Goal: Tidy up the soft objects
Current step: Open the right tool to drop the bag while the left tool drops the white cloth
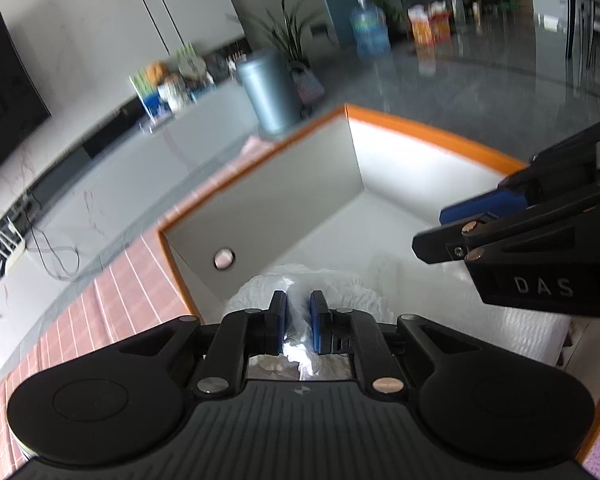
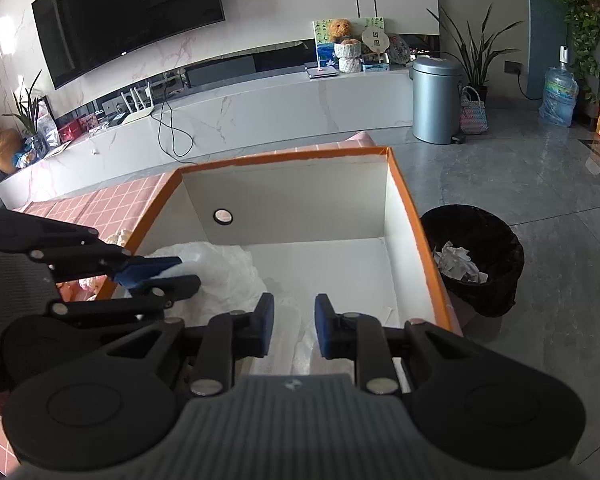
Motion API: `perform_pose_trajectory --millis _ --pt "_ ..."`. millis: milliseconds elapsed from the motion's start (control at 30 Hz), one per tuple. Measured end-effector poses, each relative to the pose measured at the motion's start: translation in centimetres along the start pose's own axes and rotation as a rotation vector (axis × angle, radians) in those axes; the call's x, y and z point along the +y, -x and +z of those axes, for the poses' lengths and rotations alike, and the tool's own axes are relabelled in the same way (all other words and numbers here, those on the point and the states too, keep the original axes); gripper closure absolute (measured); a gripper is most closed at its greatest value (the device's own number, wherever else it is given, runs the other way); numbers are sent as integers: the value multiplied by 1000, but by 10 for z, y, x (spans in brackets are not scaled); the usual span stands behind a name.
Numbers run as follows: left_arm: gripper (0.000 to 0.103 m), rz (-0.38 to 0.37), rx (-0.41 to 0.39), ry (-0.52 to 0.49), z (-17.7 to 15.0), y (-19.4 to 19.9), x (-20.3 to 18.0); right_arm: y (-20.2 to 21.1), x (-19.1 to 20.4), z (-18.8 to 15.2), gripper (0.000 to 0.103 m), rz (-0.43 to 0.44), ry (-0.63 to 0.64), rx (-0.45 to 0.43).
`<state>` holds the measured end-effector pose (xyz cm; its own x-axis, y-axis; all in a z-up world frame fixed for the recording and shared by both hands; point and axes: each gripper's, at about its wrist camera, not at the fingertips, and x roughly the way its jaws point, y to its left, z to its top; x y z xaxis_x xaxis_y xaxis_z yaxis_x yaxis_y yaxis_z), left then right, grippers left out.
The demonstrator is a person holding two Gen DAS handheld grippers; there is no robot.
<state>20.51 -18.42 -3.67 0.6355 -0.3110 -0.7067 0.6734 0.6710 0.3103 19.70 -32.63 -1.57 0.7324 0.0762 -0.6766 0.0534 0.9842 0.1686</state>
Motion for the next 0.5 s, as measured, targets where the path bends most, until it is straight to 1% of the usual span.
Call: perform_pose_trajectory --millis 133,200,300,367,433,500 --pt "89 -29 88 5 -2 -15 1 -6 2 -1 81 7 -1 10" --pt "88 -25 99 -11 -5 -17 -2 -6 3 -1 81 3 3 12" --pt "83 -28 137 -20 -3 -21 -7 -5 2 -1 77 -10 15 13" --pt "80 -21 147 -27 -1 -21 -7 -5 4 -1 76 -10 16 15" --pt "78 -17 143 -40 -2 -19 -9 -5 4 -2 73 -13 18 14" --pt "75 -24 141 -43 -3 -17 -9 -4 3 -2 71 -14 19 13"
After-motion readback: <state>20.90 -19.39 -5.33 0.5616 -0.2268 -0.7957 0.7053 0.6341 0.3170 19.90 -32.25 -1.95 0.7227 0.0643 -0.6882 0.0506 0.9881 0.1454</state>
